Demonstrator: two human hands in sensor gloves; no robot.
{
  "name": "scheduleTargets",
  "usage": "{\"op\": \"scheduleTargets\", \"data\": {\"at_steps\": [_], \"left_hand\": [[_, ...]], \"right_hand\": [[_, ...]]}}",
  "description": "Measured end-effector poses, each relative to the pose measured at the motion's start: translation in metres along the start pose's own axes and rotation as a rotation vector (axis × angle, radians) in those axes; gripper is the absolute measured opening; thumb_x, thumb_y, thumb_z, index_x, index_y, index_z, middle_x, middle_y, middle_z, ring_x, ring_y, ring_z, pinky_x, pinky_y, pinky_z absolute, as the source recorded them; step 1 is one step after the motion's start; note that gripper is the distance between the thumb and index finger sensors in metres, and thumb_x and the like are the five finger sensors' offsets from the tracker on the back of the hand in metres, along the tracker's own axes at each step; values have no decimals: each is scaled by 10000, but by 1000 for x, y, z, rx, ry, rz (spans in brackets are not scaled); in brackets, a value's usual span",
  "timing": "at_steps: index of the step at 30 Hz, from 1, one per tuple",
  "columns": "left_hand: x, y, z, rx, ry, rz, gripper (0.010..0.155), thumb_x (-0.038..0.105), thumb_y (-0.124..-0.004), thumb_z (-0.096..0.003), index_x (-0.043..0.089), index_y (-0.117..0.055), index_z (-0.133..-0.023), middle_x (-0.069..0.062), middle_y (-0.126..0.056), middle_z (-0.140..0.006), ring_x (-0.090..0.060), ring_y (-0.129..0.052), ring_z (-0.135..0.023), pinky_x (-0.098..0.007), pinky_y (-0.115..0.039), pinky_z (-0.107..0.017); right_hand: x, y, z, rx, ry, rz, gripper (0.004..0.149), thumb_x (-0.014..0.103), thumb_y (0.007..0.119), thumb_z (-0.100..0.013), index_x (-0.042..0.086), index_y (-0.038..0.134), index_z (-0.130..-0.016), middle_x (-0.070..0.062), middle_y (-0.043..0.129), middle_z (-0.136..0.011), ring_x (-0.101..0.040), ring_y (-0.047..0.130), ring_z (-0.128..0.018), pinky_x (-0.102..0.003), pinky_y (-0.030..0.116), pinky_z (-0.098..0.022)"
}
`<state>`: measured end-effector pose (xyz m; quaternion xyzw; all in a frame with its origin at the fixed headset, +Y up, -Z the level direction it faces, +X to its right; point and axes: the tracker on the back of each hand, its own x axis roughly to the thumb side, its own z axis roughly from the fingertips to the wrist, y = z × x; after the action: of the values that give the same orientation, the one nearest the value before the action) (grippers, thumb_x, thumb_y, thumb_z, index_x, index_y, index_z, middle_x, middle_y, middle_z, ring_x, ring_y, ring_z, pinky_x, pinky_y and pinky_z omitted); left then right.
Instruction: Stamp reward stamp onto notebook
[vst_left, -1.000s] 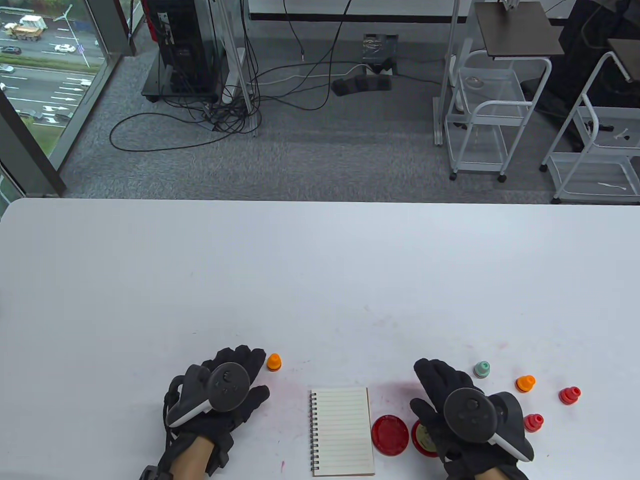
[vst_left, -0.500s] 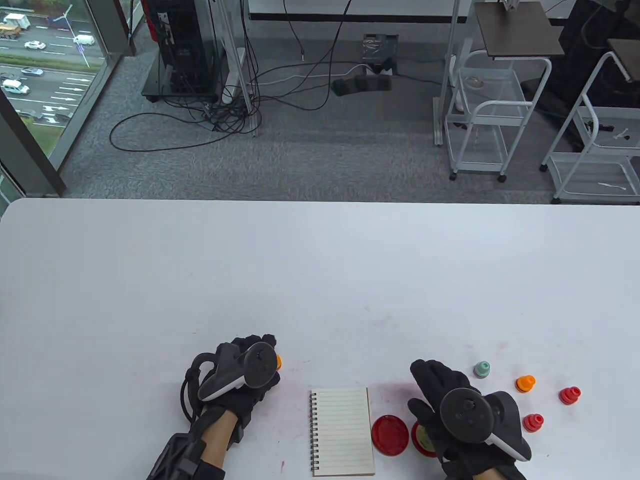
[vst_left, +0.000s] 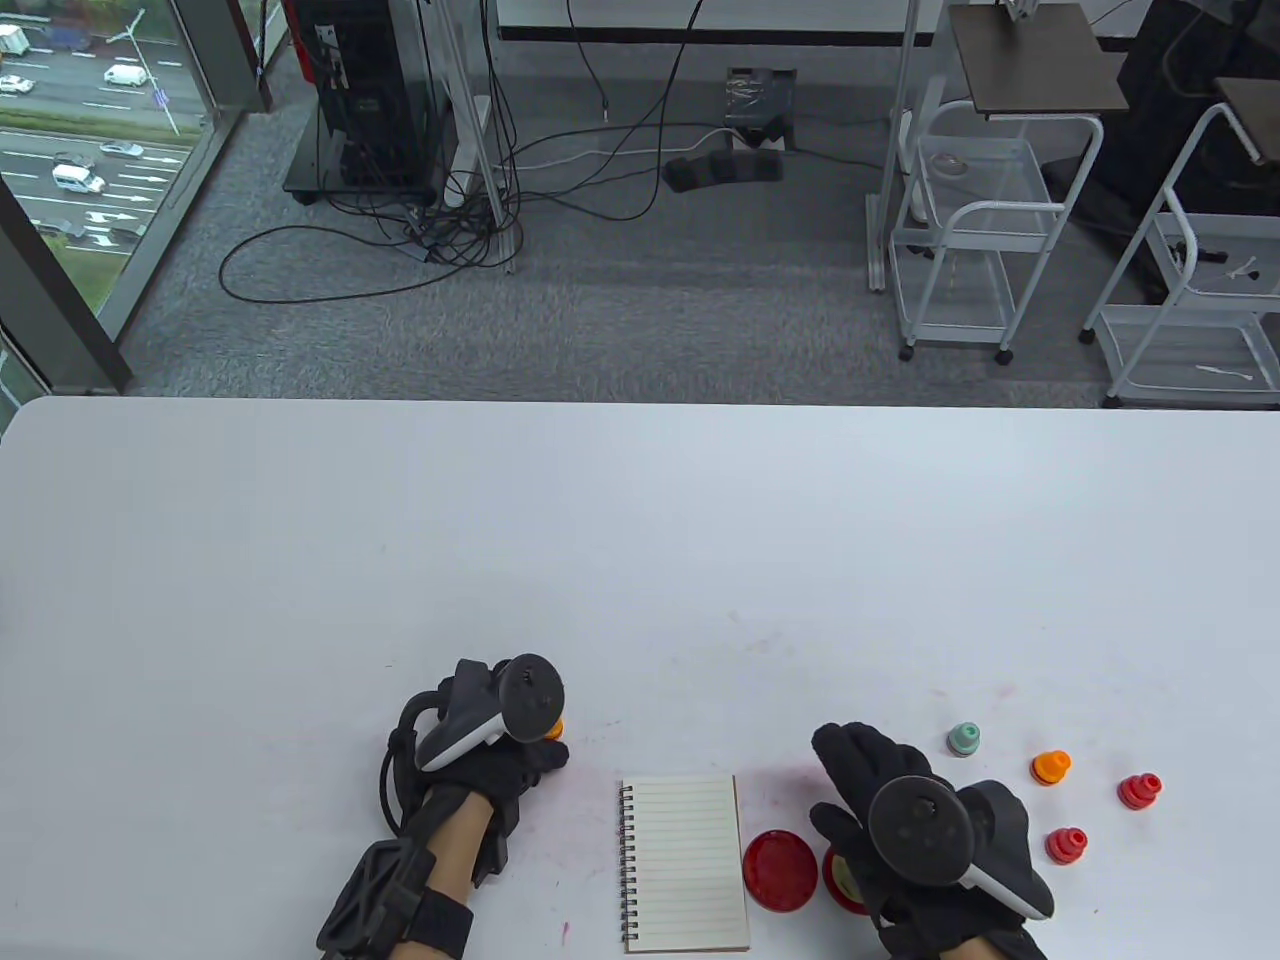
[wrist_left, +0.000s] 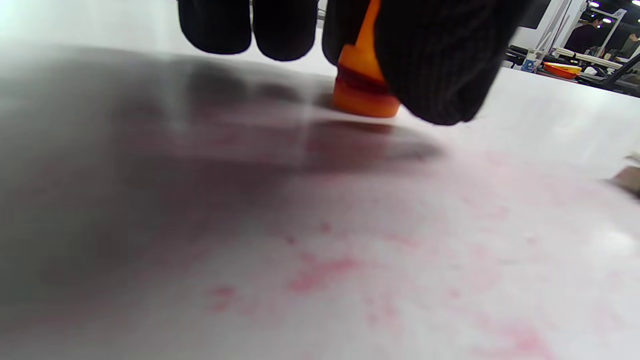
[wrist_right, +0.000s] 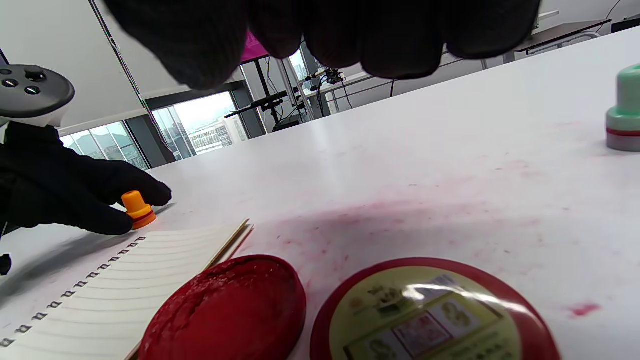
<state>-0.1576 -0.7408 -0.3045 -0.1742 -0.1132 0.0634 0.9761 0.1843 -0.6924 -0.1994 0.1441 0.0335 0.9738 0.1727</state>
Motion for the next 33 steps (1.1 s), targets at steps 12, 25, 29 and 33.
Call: {"op": "scheduleTargets", "data": {"at_steps": [12, 25, 29, 33], "left_hand": [[10, 7, 23, 78, -83, -7, 653, 386, -881, -423, 208, -706, -1027, -144, -707, -1133, -448, -788, -982, -667, -632, -715], [44, 23, 88, 271, -244, 58, 676, 328, -877, -437, 159, -628, -1041, -88, -785, -947, -289, -888, -782, -615, -703, -688], [56, 21, 95, 319, -343, 95, 679, 348, -890, -419, 141, -658, -1023, -73, -819, -870, -244, -898, -707, -605, -723, -672], [76, 9, 101, 382, -487, 155, 680, 400, -921, -370, 124, -745, -966, -28, -903, -742, -179, -956, -575, -558, -807, -611]], "right_hand": [[9, 3, -1, 19, -36, 20, 651, 373, 761, -490, 160, 530, -1061, -171, 571, -1091, -477, 719, -881, -648, 677, -623], [27, 8, 2, 19, -121, 30, 656, 364, 760, -488, 162, 516, -1062, -167, 570, -1089, -464, 733, -871, -636, 689, -618], [40, 6, 6, -24, -175, 34, 669, 365, 761, -486, 162, 497, -1066, -165, 567, -1087, -454, 736, -871, -630, 695, -616], [57, 10, 7, -101, -251, -68, 647, 363, 770, -476, 155, 543, -1045, -157, 646, -1043, -425, 813, -809, -592, 747, -584]]}}
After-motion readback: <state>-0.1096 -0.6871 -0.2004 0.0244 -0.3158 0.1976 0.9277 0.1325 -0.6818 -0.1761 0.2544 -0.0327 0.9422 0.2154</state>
